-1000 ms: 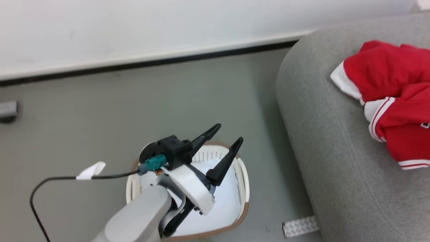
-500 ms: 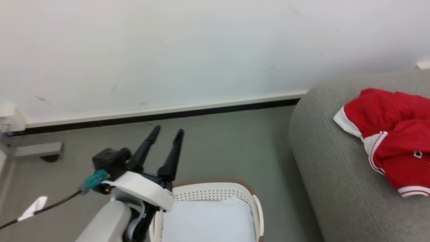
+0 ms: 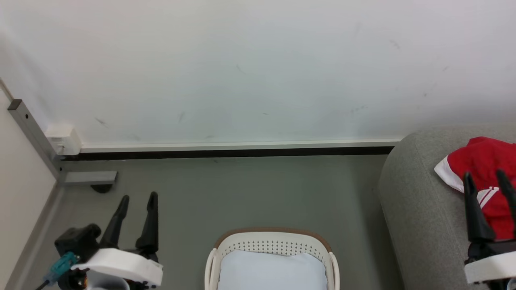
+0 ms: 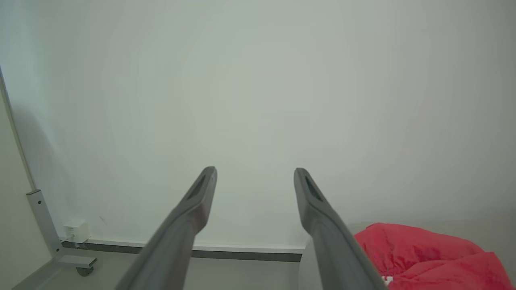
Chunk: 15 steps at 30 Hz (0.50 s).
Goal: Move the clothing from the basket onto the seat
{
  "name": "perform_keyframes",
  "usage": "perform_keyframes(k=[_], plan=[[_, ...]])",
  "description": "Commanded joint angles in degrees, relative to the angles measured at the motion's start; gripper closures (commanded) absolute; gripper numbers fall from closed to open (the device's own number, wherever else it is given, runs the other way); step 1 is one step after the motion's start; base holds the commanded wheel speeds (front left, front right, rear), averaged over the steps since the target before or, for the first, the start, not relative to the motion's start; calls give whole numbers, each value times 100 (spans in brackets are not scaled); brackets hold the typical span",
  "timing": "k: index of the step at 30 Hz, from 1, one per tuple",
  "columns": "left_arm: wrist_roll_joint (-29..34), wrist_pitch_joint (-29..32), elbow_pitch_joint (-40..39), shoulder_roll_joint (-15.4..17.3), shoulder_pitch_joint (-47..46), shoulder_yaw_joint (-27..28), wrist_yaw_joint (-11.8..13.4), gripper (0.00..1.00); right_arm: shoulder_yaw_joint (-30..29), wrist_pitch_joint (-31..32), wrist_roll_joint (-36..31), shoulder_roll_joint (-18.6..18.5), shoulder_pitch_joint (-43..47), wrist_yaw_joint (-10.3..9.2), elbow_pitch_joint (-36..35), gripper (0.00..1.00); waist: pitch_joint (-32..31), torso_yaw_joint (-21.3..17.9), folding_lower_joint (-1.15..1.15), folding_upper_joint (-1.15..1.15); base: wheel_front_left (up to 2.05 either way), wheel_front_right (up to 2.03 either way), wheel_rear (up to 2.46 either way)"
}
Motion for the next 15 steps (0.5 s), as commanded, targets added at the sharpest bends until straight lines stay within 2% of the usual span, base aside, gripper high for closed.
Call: perform_keyframes(k=[1, 6, 15], plan=[[125, 2, 12, -26, 97, 70, -23, 0, -5, -97, -80, 49, 131, -14, 9, 0, -11, 34, 1, 0, 0, 0, 0], [439, 2, 34, -267, 424, 411, -171, 0, 156, -587, -176, 440, 493, -14, 246, 0, -46, 108, 1, 0, 0, 0, 0], [1094, 2, 123, -608, 671, 656, -439, 0, 479, -809, -271, 673, 663, -14, 830, 0, -3, 153, 1, 0, 0, 0, 0]])
